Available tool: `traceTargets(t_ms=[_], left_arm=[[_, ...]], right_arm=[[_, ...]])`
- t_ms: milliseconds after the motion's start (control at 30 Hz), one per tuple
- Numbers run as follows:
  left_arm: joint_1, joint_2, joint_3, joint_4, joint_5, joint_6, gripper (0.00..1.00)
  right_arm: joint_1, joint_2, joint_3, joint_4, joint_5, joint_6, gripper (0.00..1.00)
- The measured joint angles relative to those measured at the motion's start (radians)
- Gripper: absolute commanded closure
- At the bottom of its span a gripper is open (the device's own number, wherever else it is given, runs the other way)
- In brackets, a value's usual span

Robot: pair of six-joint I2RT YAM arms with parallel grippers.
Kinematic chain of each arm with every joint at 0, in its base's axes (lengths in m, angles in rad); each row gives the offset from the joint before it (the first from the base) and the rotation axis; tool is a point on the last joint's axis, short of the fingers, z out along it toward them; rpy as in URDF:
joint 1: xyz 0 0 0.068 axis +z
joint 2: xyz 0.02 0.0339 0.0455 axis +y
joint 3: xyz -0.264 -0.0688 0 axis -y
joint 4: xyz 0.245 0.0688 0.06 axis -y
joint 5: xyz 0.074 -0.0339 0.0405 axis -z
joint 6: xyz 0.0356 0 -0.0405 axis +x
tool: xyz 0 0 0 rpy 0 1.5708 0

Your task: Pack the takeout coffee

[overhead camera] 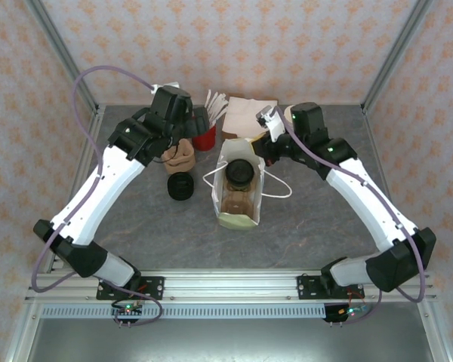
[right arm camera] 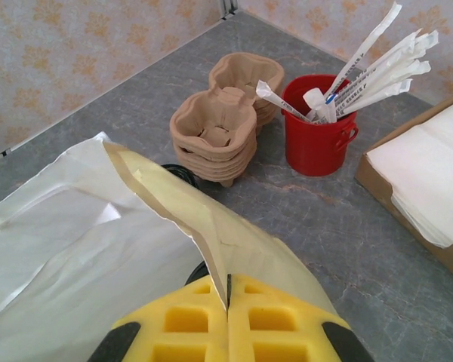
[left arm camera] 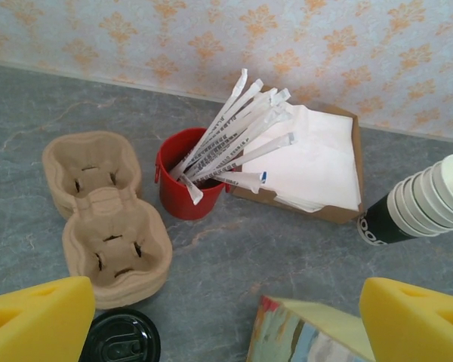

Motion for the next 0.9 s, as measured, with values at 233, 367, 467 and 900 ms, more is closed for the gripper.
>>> traceTargets(t_ms=[233,367,467,900], left_arm=[[0.041,0.089,0.044,-0.005,0.021,0.000,0.09],[0.075,0.150,0.084,-0.010,0.031,0.003,0.09],[0.100,0.229,0.170,-0.038,0.038,0.008,0.11],[0.152,0.506,0.381,-0.146,0.069,0.059,0.14]], right_arm=[[-0.011,0.104,0.028,-0.001,-0.036,0.018,0.99],[-0.011,0.132,0.041,-0.011,-0.043,0.019,0.90],[-0.011,0.157,0.072,-0.018,-0.044,0.024,0.80],[-0.058,0.211,0.215,0.001,-0.043,0.102,0.57]])
